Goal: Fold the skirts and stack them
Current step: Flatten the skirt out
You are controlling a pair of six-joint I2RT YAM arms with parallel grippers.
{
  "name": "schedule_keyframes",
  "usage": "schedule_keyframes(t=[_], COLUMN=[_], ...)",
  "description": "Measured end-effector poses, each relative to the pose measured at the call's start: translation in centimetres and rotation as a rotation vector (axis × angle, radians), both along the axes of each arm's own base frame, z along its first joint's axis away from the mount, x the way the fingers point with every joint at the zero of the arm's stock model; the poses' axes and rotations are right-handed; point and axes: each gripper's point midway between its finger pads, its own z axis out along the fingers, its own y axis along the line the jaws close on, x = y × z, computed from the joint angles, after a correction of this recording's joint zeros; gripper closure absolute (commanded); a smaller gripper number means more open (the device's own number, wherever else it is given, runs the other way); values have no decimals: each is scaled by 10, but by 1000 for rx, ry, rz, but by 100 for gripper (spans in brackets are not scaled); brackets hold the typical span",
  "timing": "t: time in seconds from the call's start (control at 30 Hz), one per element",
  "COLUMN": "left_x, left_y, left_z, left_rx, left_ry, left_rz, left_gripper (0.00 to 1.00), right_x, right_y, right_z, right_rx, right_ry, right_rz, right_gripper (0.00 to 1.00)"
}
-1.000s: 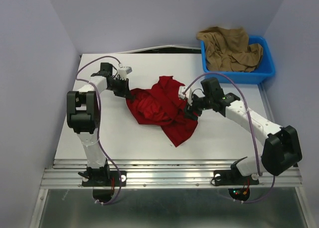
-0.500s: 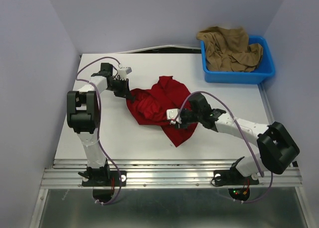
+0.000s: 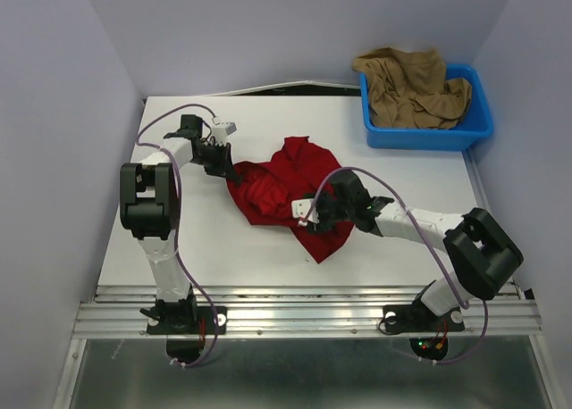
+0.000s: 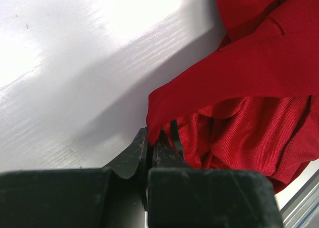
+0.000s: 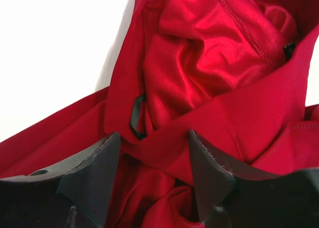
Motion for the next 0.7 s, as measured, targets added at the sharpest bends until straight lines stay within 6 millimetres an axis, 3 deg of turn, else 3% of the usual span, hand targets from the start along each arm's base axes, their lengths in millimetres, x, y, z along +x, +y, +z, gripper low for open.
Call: schedule_keyframes(t=[0.17, 0.33, 0.47, 0.57, 0.7], left_x=[-1, -2, -2, -2, -2], left_y=[0, 0, 0, 0, 0], left_z=[-1, -1, -1, -1, -1], left_rx=[0, -1, -3, -4, -3], left_ry=[3, 5, 4, 4, 4], left_rz=[0, -1, -1, -2, -2], left_gripper=[100, 100, 100, 100, 100], right_x=[-4, -9, -11, -10, -9], right_y=[-5, -9, -13, -14, -17], right_z=[11, 31, 22, 7, -16], right_rx=[-4, 13, -22, -58, -108], right_ry=[-16, -65, -68, -56, -23], right_rz=[2, 22, 43, 53, 51], right_gripper=[26, 26, 29, 37, 64])
